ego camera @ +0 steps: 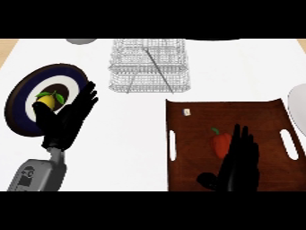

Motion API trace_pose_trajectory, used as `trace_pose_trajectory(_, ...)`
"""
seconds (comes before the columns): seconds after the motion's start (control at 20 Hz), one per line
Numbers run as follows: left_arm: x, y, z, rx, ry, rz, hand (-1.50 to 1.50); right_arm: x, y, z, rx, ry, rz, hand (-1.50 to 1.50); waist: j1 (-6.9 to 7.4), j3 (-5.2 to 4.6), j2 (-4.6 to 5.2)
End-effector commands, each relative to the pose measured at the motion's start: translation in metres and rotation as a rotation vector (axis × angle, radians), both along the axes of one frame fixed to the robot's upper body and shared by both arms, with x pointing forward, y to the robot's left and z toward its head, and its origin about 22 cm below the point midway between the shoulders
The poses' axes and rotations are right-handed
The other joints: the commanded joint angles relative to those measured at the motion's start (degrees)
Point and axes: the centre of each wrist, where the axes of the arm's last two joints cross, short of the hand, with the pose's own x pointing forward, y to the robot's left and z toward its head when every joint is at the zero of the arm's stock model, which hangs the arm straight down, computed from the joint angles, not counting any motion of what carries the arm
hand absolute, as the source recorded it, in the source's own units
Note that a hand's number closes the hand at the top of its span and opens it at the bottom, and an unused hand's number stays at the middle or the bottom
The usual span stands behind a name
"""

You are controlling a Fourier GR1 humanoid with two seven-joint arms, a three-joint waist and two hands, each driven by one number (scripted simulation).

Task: Pick the bell pepper from the tray and place it in the tiered basket

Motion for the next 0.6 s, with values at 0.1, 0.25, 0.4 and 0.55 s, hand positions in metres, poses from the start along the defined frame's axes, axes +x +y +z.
trace_pose_trajectory(0.1, -0.005, 0.001, 0.014, -0.001, 0.007, -0.013, 0.00, 0.004, -0.013, -0.029, 0.024, -0.021, -0.040, -1.50, 0.13, 0.27, 0.29)
trace_pose_trajectory(0.25, -0.005, -0.021, 0.003, -0.011, -0.005, -0.005, 0.00, 0.007, -0.043, -0.031, 0.034, -0.032, -0.048, -1.50, 0.02, 0.28, 0.31)
trace_pose_trajectory(0.4, 0.004, -0.003, -0.003, -0.015, 0.012, -0.007, 0.00, 0.012, -0.035, -0.030, 0.033, 0.023, -0.049, -1.50, 0.01, 0.25, 0.32)
trace_pose_trajectory(0.55, -0.001, -0.004, 0.009, 0.008, -0.001, 0.013, 0.00, 0.022, -0.035, -0.039, 0.035, 0.014, -0.033, -1.50, 0.14, 0.26, 0.29)
